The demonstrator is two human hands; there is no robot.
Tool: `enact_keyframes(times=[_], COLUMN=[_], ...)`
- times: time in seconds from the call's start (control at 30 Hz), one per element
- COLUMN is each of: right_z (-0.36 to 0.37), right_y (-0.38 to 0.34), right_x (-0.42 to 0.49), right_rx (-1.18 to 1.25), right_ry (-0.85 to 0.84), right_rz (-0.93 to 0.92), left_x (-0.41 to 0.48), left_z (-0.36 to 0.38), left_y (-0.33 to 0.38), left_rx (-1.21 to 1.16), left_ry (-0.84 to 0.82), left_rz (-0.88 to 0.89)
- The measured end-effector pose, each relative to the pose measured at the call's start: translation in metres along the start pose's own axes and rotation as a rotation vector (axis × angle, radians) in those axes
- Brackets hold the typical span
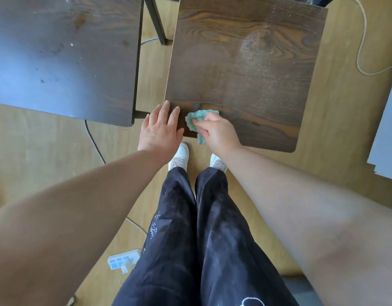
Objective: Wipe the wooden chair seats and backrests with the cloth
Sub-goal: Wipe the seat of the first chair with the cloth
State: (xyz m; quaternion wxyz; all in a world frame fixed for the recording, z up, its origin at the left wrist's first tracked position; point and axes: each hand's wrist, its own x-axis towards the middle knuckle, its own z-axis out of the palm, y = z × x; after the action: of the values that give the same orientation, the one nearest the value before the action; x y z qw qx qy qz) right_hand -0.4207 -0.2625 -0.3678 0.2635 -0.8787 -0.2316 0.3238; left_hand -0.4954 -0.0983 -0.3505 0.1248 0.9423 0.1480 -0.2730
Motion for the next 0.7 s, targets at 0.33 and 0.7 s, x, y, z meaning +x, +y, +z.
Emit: enact_keyframes(times=[0.33, 0.7], right_z=[-0.006, -0.140], right_y=[-0.001, 0.051], right_x=[-0.018, 0.083], right_rx=[0.114, 0.037], right_ry=[0.009, 0.505], right_rz=[-0.022, 0.120], left_x=[0.011, 0.104], left_z=[-0.030, -0.080], left_y=[0.002, 0.045], left_rx=[0.044, 0.041], left_ry=[0.058, 0.188], left_rz=[0.048, 0.097])
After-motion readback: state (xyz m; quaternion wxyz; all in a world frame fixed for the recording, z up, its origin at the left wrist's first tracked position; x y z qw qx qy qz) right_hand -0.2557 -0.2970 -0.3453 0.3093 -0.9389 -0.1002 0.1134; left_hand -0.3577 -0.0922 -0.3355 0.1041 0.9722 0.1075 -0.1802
